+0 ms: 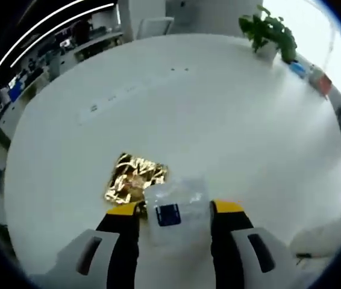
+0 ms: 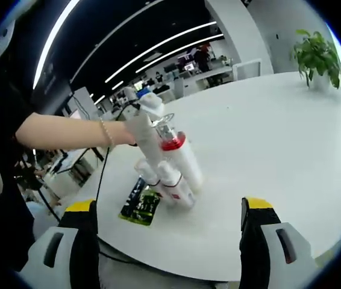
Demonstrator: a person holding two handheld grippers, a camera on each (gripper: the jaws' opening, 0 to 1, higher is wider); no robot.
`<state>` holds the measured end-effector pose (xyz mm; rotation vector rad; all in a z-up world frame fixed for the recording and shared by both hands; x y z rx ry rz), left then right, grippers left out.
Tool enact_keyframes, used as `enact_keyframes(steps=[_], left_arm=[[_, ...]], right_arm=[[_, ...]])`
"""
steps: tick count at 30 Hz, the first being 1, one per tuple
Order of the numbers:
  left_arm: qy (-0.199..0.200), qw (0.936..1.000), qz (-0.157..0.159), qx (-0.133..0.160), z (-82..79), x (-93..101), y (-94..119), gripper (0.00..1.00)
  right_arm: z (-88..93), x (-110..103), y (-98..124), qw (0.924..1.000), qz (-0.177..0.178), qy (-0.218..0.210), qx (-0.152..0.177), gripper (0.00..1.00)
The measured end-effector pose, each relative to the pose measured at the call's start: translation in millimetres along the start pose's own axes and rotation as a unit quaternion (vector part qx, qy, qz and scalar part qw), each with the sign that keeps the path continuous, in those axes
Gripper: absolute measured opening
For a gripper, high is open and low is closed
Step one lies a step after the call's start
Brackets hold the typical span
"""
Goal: Arrange the skincare products in the storage area until every visible bottle or jar stands upright without overlapping.
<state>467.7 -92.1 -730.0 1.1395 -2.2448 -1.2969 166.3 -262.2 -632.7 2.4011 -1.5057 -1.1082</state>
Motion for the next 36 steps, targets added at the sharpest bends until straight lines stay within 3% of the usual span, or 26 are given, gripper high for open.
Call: enact_keyframes(steps=[17, 22, 36], left_arm=[[-0.003, 0.9999, 0.004, 0.013, -4.9, -3.0, 0.4, 0.40], [-0.014, 0.9992, 0.008, 0.036, -8.9, -2.7, 3.3, 0.40], [-0.026, 0.9947, 0.005, 0.099, -11.5, 0.0, 48.3, 0.40]], right_arm=[[-0.8, 0.8, -0.2, 1.0000, 0.001, 0.002, 0.001, 0.98], [-0.9, 0.7, -0.3, 1.0000, 0.000, 0.004, 0.001, 0.98], [-0.4, -3.7, -0.9, 0.9999, -0.008, 0.014, -0.002, 0.97]])
Point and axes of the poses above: the point that each gripper's makers call its tool centre point, and the gripper's own axes: y roughly backward along the fingers, x roughly to its right, z roughly out of its underside, the point moved 4 cm from there along y, roughly backward along the fingers, and after that the axes turned 10 degrees about -y, right-handed, at the moved point
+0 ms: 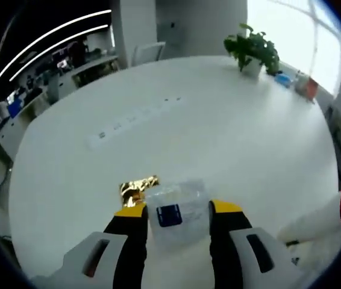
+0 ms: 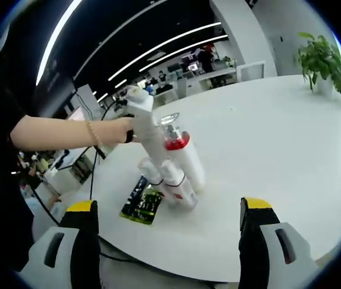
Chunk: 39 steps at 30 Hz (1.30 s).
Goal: Arrange the skincare products in the storage area until every visible bottle or jar stands upright without overlapping.
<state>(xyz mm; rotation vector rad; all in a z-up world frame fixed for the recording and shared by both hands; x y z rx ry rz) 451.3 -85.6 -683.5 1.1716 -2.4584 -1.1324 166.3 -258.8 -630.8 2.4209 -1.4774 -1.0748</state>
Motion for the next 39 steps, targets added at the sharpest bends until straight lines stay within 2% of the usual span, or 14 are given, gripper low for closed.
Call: enact_keyframes(steps=[10, 20, 29, 34, 39], left_arm=[[-0.009, 0.9988, -0.007, 0.047, 0.9, -1.7, 39.6, 0.40], [-0.002, 0.9976, -0.015, 0.067, 7.3, -2.6, 70.8, 0.40], [-0.010, 0.9953, -0.020, 0.094, 4.4, 0.1, 105.3, 0.40], [-0.014, 0.9928, -0.023, 0.117, 0.6, 8.8, 133.6, 0.40], [-0.017, 0.9891, -0.025, 0.144, 2.0, 26.6, 169.5, 0.40]], right_arm=[[0.1, -2.5, -0.3, 0.9999, -0.006, 0.009, -0.001, 0.96], [1.2, -4.5, -0.6, 0.9997, -0.013, 0.018, -0.004, 0.96], [1.6, -6.7, 0.0, 0.9994, -0.022, 0.026, -0.005, 0.95], [1.1, -8.1, 0.1, 0.9991, -0.029, 0.029, -0.004, 0.93], [-0.4, -9.9, 1.0, 0.9990, -0.040, 0.020, 0.001, 0.91]])
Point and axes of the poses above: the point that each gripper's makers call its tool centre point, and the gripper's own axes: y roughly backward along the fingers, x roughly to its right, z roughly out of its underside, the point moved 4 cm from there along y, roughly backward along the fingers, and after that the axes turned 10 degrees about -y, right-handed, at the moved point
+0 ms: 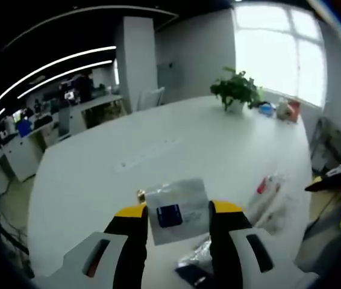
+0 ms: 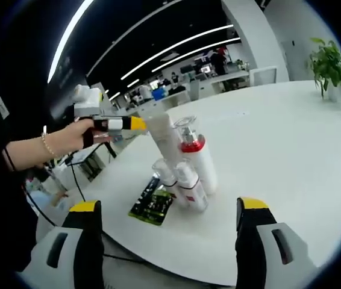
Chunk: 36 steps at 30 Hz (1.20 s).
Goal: Arrange the skincare products in the storage area until every visible bottle or jar stands upright without overlapping.
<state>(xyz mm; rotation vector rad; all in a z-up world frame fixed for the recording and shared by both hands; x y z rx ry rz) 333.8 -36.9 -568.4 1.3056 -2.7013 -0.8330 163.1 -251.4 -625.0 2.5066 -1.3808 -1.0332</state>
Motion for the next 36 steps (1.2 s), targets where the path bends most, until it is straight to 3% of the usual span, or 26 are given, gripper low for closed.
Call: enact_keyframes(steps=[10, 16, 23, 27, 30, 36], left_arm=[[-0.036, 0.9990, -0.007, 0.024, -6.8, 19.5, 40.9, 0.40], [-0.064, 0.9971, -0.005, 0.040, -15.2, 38.3, 69.4, 0.40], [-0.073, 0.9961, 0.000, 0.049, -16.8, 57.6, 89.5, 0.40], [-0.091, 0.9946, 0.002, 0.049, -12.6, 66.6, 101.2, 0.40], [-0.099, 0.9939, 0.007, 0.049, -10.0, 76.3, 111.3, 0.40], [-0.105, 0.9932, 0.012, 0.049, -8.6, 89.0, 128.6, 0.40]], right_arm=[[-3.2, -2.8, 1.3, 0.9995, -0.017, -0.020, 0.015, 0.88], [-19.3, -17.9, 1.5, 0.9969, -0.051, -0.046, 0.037, 0.81], [-47.4, -62.0, -12.1, 0.9830, -0.140, -0.092, 0.076, 0.70], [-52.2, -80.2, -26.0, 0.9736, -0.185, -0.116, 0.065, 0.53], [-57.7, -95.9, -38.1, 0.9629, -0.219, -0.143, 0.066, 0.51], [-51.7, -125.2, -48.8, 0.9517, -0.262, -0.154, 0.042, 0.47]])
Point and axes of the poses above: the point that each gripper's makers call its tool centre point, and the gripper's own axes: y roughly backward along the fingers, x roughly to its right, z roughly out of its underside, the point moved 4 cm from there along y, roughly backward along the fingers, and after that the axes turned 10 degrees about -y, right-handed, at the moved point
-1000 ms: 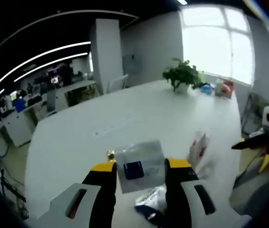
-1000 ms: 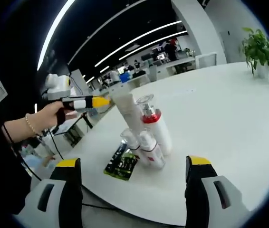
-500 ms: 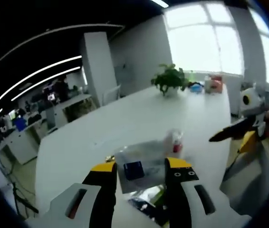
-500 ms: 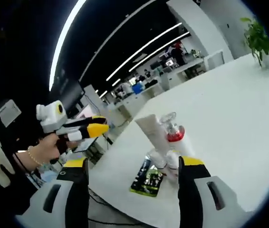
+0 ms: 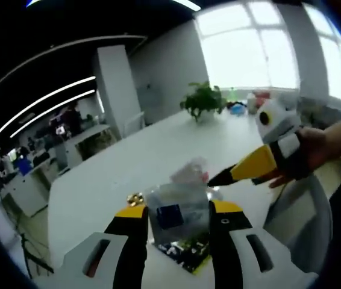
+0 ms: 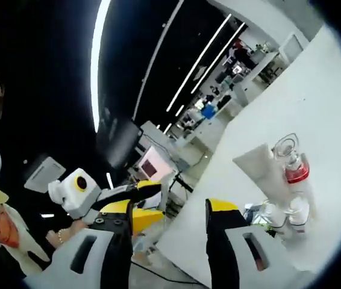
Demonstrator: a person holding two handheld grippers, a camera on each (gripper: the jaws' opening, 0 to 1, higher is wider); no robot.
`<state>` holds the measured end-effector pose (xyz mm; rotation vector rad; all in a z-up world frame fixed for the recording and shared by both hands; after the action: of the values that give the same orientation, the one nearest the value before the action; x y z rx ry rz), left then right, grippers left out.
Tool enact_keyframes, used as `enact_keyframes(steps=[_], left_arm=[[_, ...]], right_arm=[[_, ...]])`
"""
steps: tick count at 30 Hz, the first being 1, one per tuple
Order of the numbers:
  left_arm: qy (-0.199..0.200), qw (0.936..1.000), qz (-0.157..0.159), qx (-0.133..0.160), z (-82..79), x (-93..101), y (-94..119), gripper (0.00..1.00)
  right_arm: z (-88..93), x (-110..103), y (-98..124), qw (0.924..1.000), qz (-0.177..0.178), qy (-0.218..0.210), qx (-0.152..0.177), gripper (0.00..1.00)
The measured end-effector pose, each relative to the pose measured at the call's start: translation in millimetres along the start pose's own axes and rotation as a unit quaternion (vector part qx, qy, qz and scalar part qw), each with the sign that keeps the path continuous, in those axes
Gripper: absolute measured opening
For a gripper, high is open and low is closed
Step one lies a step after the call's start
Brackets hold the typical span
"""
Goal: Arrange the skincare products in the storage area until every visible bottle or jar stands upright without overlapping.
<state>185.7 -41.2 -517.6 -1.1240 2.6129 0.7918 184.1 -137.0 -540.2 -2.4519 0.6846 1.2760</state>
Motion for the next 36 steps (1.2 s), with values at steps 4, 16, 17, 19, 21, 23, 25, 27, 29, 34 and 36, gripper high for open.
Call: enact_keyframes(steps=[4, 16, 17, 19, 21, 23, 25, 27, 29, 34, 36], left_arm=[[-0.023, 0.9997, 0.001, -0.002, -1.0, 11.2, 8.7, 0.41], [-0.020, 0.9998, 0.002, -0.009, 3.0, 16.8, 18.3, 0.41], [-0.019, 0.9998, 0.001, -0.009, 3.1, 16.2, 18.4, 0.41], [-0.019, 0.9998, 0.001, -0.009, 2.7, 15.9, 18.6, 0.41], [-0.018, 0.9998, 0.001, -0.008, 1.4, 16.4, 18.9, 0.41], [-0.019, 0.9998, 0.003, -0.007, -1.4, 18.2, 19.5, 0.41], [-0.021, 0.9998, 0.001, -0.006, -0.2, 17.4, 19.5, 0.41], [-0.017, 0.9998, 0.001, -0.008, 1.7, 17.2, 19.0, 0.43], [-0.009, 0.9999, 0.008, -0.010, 5.1, 17.8, 18.5, 0.46], [0.119, 0.9912, 0.055, 0.019, 13.6, 16.1, 21.1, 0.63], [0.173, 0.9807, 0.088, 0.027, 19.4, 13.6, 24.3, 0.58]], right_arm=[[7.5, -6.8, -8.8, 0.9997, -0.016, -0.011, -0.014, 0.40], [15.5, -11.1, -8.1, 0.9978, -0.032, -0.031, -0.050, 0.13], [16.1, -10.8, -8.6, 0.9975, -0.032, -0.031, -0.055, 0.11], [16.2, -11.2, -8.7, 0.9974, -0.036, -0.032, -0.053, 0.07], [16.2, -12.1, -8.9, 0.9972, -0.040, -0.035, -0.052, 0.04], [15.8, -11.6, -8.8, 0.9975, -0.038, -0.023, -0.054, 0.02], [15.6, -12.3, -8.4, 0.9972, -0.042, -0.026, -0.057, 0.01], [15.6, -12.4, -7.8, 0.9973, -0.038, -0.012, -0.062, 0.01], [14.4, -10.1, -7.4, 0.9973, -0.032, -0.017, -0.064, 0.01], [5.9, -8.4, -3.9, 0.9957, -0.036, -0.012, -0.084, 0.01], [5.3, -11.5, -2.1, 0.9935, -0.045, -0.008, -0.104, 0.01]])
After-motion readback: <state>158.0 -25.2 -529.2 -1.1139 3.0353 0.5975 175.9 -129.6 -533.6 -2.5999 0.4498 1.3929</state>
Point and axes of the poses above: the point that each gripper's makers call its tool centre point, and the gripper's own axes: y roughly backward along the fingers, x roughly to its right, z roughly out of its underside, the point moved 4 cm from there along y, roughly backward along the fingers, and after that the axes turned 10 degrees about -y, right-handed, at the moved point
